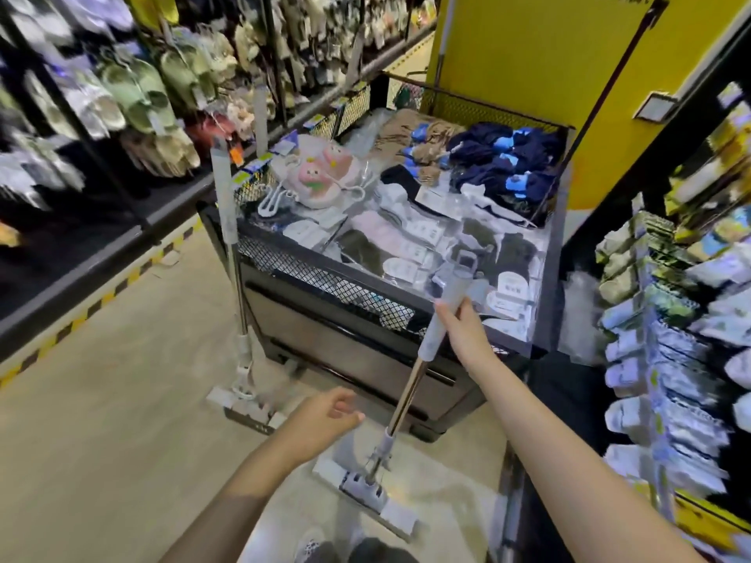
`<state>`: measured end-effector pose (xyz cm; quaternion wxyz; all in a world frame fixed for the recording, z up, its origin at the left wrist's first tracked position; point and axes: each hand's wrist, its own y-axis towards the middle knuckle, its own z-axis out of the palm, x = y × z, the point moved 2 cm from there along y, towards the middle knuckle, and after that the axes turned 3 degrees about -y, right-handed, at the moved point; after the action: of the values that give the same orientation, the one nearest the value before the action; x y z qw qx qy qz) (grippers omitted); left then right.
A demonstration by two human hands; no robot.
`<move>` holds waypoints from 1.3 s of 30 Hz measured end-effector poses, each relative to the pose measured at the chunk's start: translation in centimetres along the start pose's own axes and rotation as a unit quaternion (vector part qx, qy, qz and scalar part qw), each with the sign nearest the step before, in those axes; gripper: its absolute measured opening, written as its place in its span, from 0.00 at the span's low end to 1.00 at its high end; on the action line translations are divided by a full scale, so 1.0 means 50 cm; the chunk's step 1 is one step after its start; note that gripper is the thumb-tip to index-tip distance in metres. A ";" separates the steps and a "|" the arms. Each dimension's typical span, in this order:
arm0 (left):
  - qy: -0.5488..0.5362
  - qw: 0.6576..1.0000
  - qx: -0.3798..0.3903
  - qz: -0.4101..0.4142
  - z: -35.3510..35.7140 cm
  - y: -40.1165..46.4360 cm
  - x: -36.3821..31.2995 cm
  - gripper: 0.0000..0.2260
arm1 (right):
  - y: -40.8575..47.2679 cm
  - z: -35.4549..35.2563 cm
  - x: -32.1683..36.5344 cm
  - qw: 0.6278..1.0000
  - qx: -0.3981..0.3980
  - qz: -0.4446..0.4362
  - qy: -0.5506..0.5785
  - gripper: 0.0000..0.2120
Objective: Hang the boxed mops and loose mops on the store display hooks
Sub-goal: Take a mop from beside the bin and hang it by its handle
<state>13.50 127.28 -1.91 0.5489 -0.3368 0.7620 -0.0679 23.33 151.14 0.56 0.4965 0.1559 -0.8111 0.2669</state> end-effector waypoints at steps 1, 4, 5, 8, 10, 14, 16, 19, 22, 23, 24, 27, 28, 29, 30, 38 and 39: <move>-0.003 1.000 0.004 -0.008 0.003 0.000 0.004 0.20 | -0.021 0.010 -0.002 1.000 0.008 -0.013 0.004 0.21; -0.004 0.999 0.022 -0.031 0.022 -0.001 0.013 0.19 | -0.083 0.024 -0.008 0.999 0.022 -0.047 -0.015 0.13; -0.004 0.999 0.032 -0.040 0.031 -0.001 0.016 0.20 | -0.101 0.025 -0.010 0.998 0.025 -0.057 -0.019 0.12; -0.002 0.998 0.050 -0.048 0.053 0.000 0.026 0.20 | -0.148 0.021 -0.013 0.997 0.007 -0.073 -0.018 0.11; -0.004 0.997 0.056 -0.048 0.064 0.001 0.029 0.20 | -0.172 0.017 -0.007 0.996 -0.004 -0.087 -0.023 0.10; 0.007 0.997 0.066 -0.045 0.074 0.001 0.032 0.21 | -0.207 0.010 0.021 0.994 -0.006 -0.106 -0.030 0.10; 0.013 0.997 0.065 -0.041 0.073 0.000 0.029 0.22 | -0.221 0.007 0.049 0.992 -0.001 -0.125 -0.025 0.09; 0.005 0.997 0.060 -0.038 0.073 -0.002 0.026 0.24 | -0.246 0.008 0.100 0.987 0.013 -0.161 -0.017 0.10; -0.012 0.999 0.039 -0.024 0.075 -0.005 0.024 0.29 | -0.280 0.016 0.159 0.977 0.045 -0.210 -0.007 0.15; -0.027 0.999 0.032 -0.018 0.075 -0.008 0.021 0.29 | -0.291 0.020 0.180 0.972 0.060 -0.226 -0.003 0.17; -0.052 0.998 0.024 -0.012 0.076 -0.013 0.018 0.27 | -0.301 0.026 0.200 0.968 0.076 -0.241 -0.003 0.19; -0.177 0.984 -0.005 0.019 0.076 -0.036 0.013 0.11 | -0.327 0.043 0.250 0.948 0.132 -0.290 -0.013 0.26; -0.215 0.976 -0.021 0.026 0.073 -0.048 0.012 0.07 | -0.333 0.049 0.263 0.942 0.151 -0.301 -0.009 0.25; -0.246 0.968 -0.038 0.032 0.068 -0.061 0.009 0.05 | -0.339 0.055 0.275 0.936 0.170 -0.309 -0.002 0.24; -0.264 0.963 -0.052 0.035 0.063 -0.073 0.010 0.04 | -0.344 0.061 0.286 0.930 0.188 -0.316 0.006 0.22; -0.326 0.922 -0.205 0.049 -0.016 -0.159 0.039 0.02 | -0.372 0.157 0.377 0.873 0.328 -0.352 0.082 0.09; -0.333 0.913 -0.230 0.046 -0.033 -0.176 0.049 0.01 | -0.380 0.182 0.391 0.863 0.349 -0.354 0.085 0.08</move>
<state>15.52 118.68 0.96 0.6803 -0.4217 0.5446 0.2505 17.66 130.66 19.90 0.5376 0.5728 -0.5095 0.3512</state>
